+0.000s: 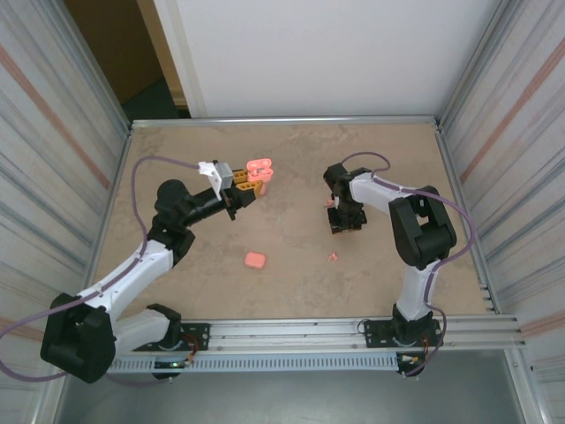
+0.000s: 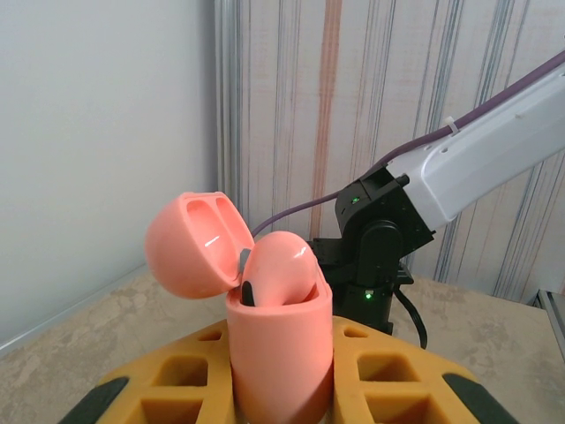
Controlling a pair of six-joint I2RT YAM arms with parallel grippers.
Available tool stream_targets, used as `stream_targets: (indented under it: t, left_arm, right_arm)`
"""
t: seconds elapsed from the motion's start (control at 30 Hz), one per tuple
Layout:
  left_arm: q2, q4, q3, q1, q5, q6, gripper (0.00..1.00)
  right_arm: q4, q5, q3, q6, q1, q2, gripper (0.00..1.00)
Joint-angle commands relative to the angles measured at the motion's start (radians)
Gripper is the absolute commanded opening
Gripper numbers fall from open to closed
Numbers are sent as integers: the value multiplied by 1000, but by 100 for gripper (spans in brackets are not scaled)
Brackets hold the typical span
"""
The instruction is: Insert the wireless bluetooth earbuds into the charging case
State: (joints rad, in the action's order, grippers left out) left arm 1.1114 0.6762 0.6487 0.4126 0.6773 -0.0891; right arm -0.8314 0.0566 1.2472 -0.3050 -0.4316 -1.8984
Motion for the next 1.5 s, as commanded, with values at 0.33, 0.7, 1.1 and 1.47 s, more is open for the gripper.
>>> stream_targets:
  t: [0.33, 0.7, 1.1, 1.47]
  left_arm:
    - [-18, 6, 21, 4, -24, 19, 0]
    - [-21, 0, 20, 5, -25, 24, 0]
    - [-23, -12, 24, 4, -27, 29, 0]
    - [-24, -18, 29, 4, -27, 33, 0]
  right_arm:
    - [19, -132, 4, 17, 60, 79, 40]
    - [55, -153, 22, 12, 66, 34, 37]
    - [73, -156, 34, 7, 67, -7, 36]
    - [84, -159, 34, 7, 67, -27, 32]
